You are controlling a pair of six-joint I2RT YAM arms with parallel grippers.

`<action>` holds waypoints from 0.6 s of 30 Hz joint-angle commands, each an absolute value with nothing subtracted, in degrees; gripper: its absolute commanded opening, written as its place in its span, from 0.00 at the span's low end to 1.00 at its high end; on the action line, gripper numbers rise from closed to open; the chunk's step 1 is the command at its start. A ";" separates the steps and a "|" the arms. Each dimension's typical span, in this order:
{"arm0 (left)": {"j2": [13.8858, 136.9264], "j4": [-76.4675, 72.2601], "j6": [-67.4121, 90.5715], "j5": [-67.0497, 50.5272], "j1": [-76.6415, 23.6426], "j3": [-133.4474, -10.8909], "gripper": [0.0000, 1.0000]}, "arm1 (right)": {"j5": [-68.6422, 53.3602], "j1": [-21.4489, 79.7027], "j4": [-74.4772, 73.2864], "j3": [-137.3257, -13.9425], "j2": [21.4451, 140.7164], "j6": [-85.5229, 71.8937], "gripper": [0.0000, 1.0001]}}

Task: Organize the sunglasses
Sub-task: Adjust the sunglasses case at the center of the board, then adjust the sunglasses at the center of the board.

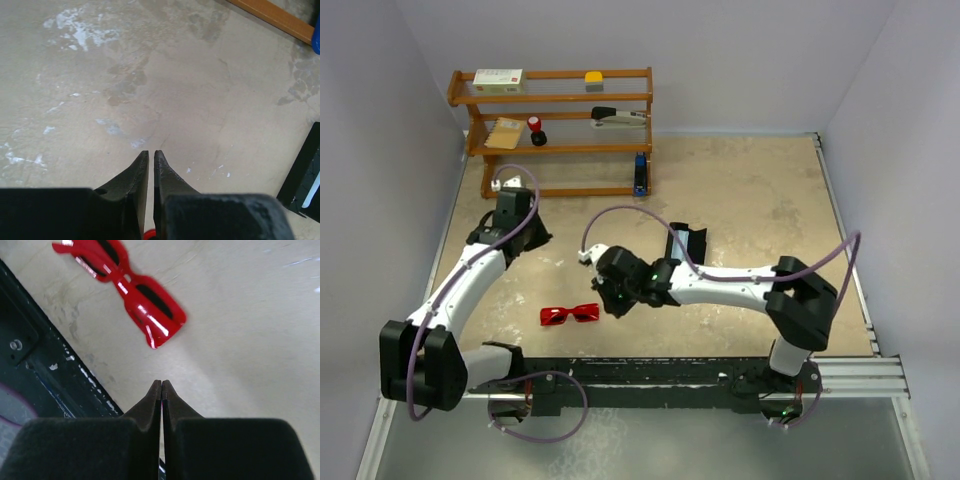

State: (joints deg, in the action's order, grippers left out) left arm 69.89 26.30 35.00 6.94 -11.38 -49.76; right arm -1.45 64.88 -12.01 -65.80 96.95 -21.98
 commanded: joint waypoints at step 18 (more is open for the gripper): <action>59.41 32.13 35.78 3.99 -5.37 -45.83 0.00 | -5.12 70.84 -7.12 -74.13 110.83 -28.16 0.00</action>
